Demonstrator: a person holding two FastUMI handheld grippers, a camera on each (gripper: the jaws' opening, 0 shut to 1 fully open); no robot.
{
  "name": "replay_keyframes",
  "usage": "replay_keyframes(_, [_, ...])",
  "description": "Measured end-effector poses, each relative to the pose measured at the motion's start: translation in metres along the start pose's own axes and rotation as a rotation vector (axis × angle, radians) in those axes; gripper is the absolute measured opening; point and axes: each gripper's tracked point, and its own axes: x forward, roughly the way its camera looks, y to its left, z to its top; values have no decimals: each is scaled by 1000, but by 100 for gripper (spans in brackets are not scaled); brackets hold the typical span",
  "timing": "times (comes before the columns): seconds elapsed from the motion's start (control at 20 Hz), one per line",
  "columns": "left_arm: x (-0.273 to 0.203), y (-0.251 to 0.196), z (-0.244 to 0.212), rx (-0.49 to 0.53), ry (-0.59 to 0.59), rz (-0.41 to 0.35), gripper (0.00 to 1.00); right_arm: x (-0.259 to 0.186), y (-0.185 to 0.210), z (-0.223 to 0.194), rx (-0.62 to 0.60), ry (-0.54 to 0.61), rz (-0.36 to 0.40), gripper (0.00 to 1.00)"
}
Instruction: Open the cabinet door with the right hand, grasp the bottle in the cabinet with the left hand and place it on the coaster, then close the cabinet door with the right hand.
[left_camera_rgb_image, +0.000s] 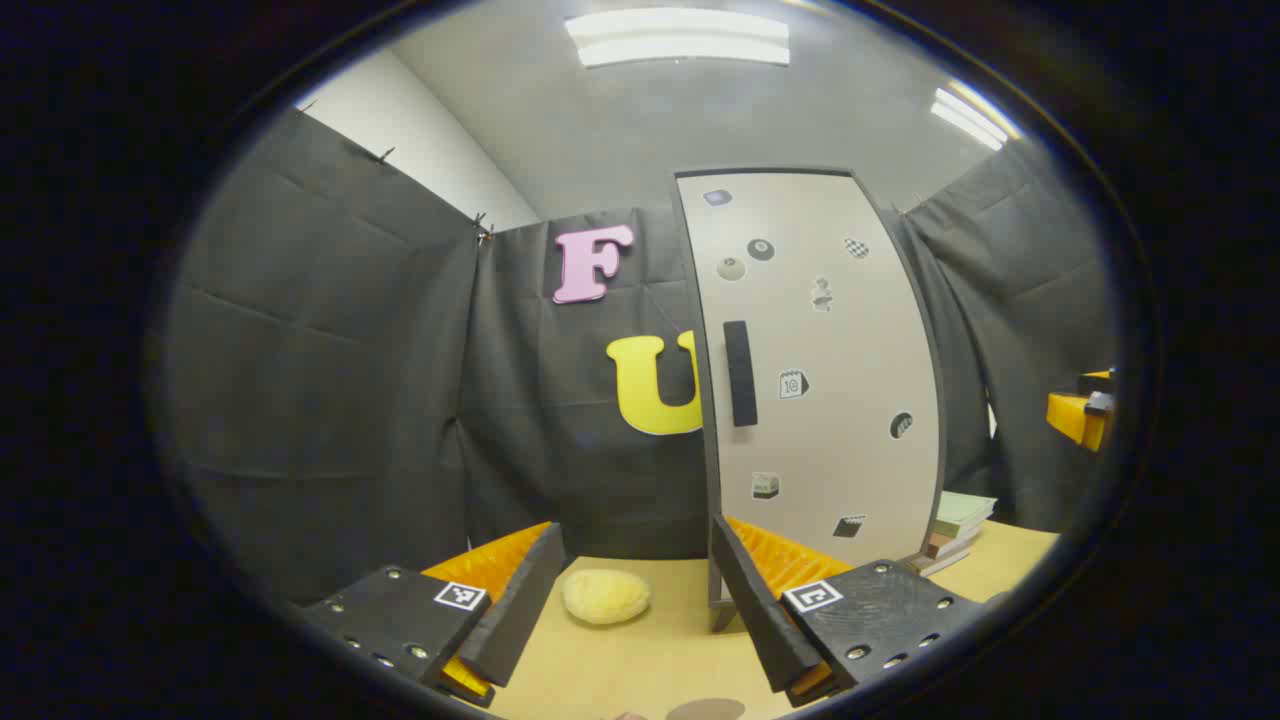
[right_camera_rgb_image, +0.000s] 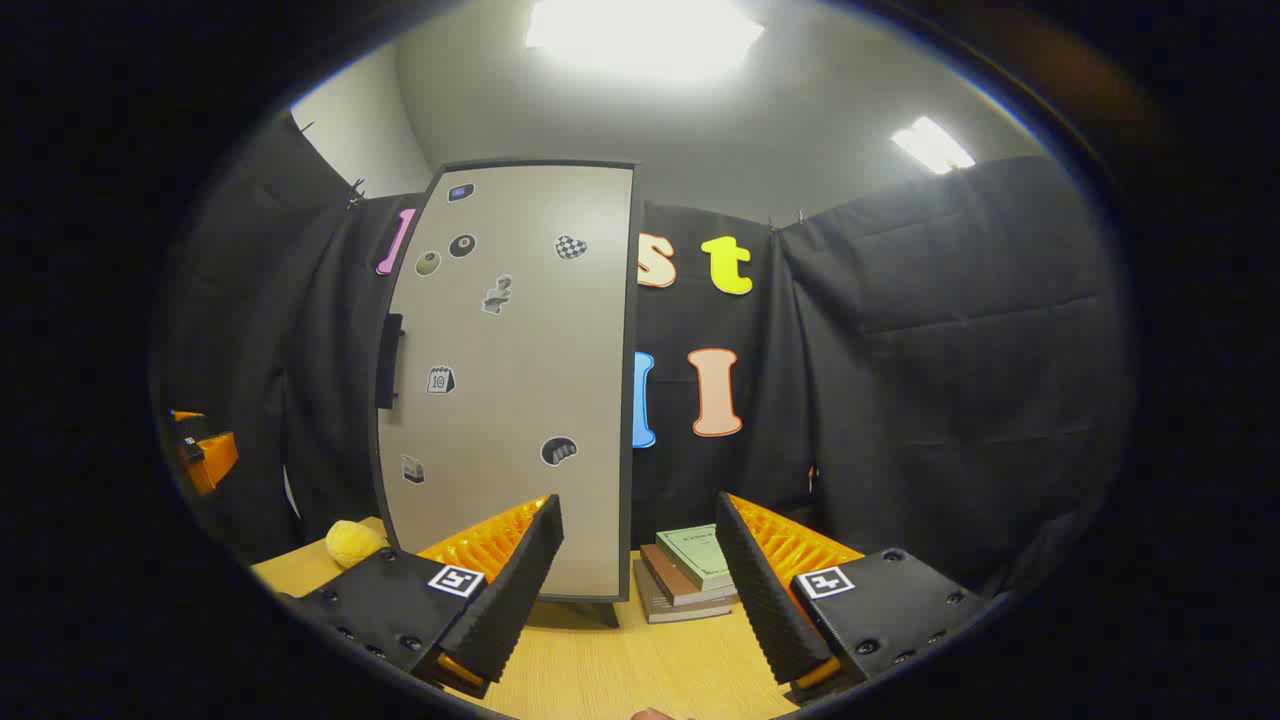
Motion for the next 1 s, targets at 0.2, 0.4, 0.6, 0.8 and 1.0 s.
replay_keyframes(0.2, [1, 2, 5, 10, -13, 5, 89, 1, 1, 0, 7, -4, 1, 97])
replay_keyframes(0.4, [-1, 2, 4, 18, -15, 5, 89, 1, 3, 1, 6, -6, 6, 97])
replay_keyframes(0.6, [-1, 3, 1, 19, -5, 10, 89, 2, 5, -2, 12, 4, 12, 97])
replay_keyframes(0.8, [-2, 9, 1, 23, -8, 20, 92, 6, 16, -5, 27, 32, 39, 97])
replay_keyframes(1.0, [-3, 15, -2, 22, -2, 35, 92, 17, 36, 6, 66, 38, 83, 98])
